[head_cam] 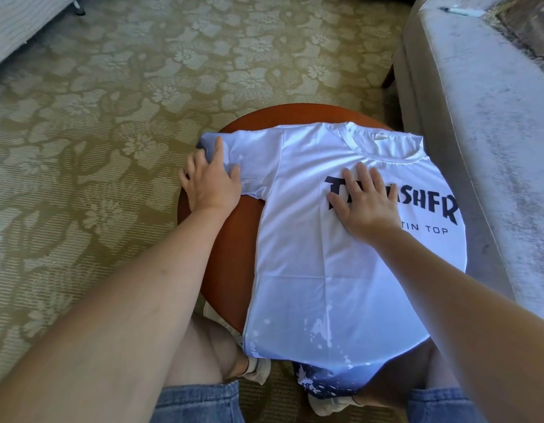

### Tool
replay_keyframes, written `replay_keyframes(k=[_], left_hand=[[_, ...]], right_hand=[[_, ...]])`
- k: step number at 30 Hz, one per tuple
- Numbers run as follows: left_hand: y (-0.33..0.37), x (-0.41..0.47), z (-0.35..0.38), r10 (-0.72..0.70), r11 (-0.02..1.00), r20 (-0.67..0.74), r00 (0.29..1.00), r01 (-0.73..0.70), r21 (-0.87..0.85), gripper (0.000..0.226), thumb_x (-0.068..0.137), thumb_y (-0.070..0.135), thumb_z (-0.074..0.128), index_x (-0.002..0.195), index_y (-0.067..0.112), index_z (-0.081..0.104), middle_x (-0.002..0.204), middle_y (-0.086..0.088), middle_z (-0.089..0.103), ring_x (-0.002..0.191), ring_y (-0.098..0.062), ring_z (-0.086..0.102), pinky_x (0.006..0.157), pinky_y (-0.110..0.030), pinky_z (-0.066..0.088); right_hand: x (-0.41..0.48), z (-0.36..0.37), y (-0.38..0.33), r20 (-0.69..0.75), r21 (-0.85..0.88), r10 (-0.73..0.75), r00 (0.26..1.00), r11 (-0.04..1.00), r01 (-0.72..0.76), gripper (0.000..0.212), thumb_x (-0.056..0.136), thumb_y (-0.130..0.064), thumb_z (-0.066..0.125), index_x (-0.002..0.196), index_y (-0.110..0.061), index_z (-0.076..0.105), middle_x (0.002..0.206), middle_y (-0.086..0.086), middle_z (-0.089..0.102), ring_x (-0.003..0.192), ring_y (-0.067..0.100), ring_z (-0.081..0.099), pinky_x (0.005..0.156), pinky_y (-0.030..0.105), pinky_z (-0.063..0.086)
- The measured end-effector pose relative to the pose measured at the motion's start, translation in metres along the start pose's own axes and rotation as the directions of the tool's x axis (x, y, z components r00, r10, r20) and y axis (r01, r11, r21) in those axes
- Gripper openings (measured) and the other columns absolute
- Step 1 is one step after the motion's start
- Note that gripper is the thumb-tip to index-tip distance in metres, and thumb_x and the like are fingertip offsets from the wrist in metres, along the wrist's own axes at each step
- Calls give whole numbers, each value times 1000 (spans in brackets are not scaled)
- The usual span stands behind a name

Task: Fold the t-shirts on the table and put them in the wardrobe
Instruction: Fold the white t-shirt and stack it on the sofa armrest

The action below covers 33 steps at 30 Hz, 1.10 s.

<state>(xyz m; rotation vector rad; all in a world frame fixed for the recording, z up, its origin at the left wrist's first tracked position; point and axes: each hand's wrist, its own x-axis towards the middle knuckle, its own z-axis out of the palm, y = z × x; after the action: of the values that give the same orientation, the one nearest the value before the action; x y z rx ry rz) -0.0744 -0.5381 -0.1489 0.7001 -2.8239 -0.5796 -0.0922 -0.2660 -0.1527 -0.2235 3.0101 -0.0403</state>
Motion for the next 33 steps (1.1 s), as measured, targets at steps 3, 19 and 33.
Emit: replay_keyframes(k=[3, 19, 33], left_hand=[[4, 2, -5, -23, 996, -19, 1000, 21, -84, 70, 94, 37, 56, 154, 29, 21, 144, -10, 40, 138, -30, 28, 114, -45, 20], [14, 31, -36, -150, 801, 394, 907, 345, -489, 88, 90, 14, 66, 156, 28, 11, 161, 3, 20, 141, -23, 34, 107, -35, 39], [-5, 34, -31, -6, 871, 136, 991, 72, -486, 40, 97, -1, 43, 129, 14, 62, 137, -6, 55, 126, -22, 51, 92, -20, 40]], right_hand=[[0, 0, 0, 0, 2, 2, 1000, 1000, -2, 72, 93, -68, 14, 155, -31, 8, 164, -3, -3, 150, 22, -4, 117, 53, 7], [-1, 0, 2, -4, 29, -12, 1000, 1000, 12, 71, 93, -67, 14, 155, -32, 8, 164, -2, -2, 150, 22, -4, 118, 54, 7], [1, 0, -2, 14, 27, -1, 1000, 1000, 0, 72, 93, -67, 13, 155, -31, 7, 164, -2, -5, 150, 23, -7, 118, 54, 5]])
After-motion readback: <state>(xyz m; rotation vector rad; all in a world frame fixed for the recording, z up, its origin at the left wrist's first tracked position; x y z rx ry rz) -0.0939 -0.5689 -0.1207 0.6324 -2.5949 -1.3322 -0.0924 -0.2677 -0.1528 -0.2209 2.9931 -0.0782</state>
